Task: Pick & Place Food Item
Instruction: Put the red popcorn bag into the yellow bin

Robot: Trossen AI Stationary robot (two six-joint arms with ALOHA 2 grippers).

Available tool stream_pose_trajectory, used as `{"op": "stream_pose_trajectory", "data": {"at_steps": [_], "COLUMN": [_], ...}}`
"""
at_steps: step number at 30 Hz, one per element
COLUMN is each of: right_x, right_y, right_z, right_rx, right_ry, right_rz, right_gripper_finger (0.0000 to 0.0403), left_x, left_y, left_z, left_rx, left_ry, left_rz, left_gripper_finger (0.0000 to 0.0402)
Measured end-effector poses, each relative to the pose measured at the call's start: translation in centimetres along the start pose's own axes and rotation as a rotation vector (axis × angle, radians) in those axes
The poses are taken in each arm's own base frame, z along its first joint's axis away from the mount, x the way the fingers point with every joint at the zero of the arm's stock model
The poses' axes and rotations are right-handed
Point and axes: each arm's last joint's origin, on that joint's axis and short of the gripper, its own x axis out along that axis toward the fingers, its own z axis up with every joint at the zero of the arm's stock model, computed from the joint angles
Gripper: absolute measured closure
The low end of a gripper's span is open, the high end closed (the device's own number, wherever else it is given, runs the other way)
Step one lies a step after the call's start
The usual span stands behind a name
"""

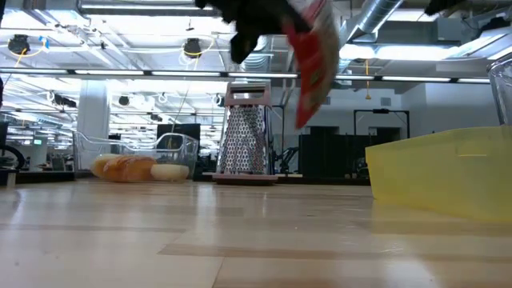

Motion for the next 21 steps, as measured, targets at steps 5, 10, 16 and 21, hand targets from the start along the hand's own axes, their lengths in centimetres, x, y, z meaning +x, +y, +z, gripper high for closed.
{"op": "stream_pose_trajectory", "data": {"at_steps": [5, 10, 16, 21], "right_x": [0.1, 0.0, -0.4, -0.7], "right_y": [-1.0, -1.7, -2.2, -2.0], "right_z": [-0.4, -0.8, -1.4, -1.6], "right_rx": [0.014, 0.031, 0.053, 0.059], "right_ry": [0.045, 0.077, 0.102, 0.101], "right_rz": [-0.077, -0.134, -0.172, -0.159], "right_gripper_finger": [0.0154, 0.0154, 0.0154, 0.0154], "left_x": [-0.1, 2.0, 5.6, 7.3], "left_y": [-0.5, -0.8, -0.6, -0.5], "left_z": [1.1, 0.9, -1.2, -1.9], "left_rx": [0.019, 0.017, -0.034, -0.038], "left_ry": [-0.1, -0.168, -0.173, -0.252], "left_rz": [-0.079, -0.204, -0.333, -0.433], "left_gripper_finger": [0.0401, 0.0401, 0.0401, 0.0401]}}
